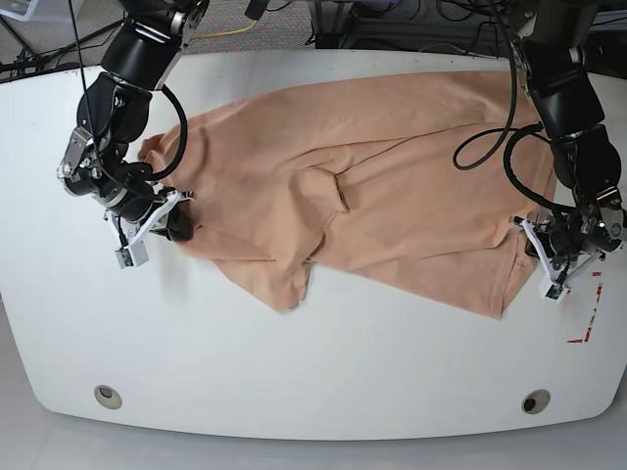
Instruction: Fold the T-shirt properly
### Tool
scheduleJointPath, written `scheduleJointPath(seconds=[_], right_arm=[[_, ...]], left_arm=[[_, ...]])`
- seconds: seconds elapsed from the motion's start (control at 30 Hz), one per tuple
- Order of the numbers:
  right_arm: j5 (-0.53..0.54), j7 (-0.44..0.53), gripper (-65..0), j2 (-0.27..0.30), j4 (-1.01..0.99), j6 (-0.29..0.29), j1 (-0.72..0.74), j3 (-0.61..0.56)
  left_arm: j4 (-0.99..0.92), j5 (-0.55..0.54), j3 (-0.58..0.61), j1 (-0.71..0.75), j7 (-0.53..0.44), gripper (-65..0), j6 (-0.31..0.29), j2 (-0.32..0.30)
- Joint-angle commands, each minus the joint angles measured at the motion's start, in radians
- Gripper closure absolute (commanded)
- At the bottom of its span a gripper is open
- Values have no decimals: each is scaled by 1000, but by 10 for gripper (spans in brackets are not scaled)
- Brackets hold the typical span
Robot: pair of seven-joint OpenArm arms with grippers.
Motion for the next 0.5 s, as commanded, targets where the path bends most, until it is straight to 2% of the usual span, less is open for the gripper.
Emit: scheduleJointPath(seconds=[0.0,0.03,0.13,0.47], right_arm=[[22,21,0,7,16,2,22,-1],[22,21,0,6,16,2,22,-1],[22,21,0,4,16,2,22,-1],[20,21,0,4,15,2,24,-1]], left_arm=[[15,-4,-3,-25,-11,-235,-1,-15],[15,6,-3,-25,-11,-289,-1,-12],[15,37,0,-25,-11,-364,-1,-9],[-76,34,87,-25,-11,-365,-1,-14]])
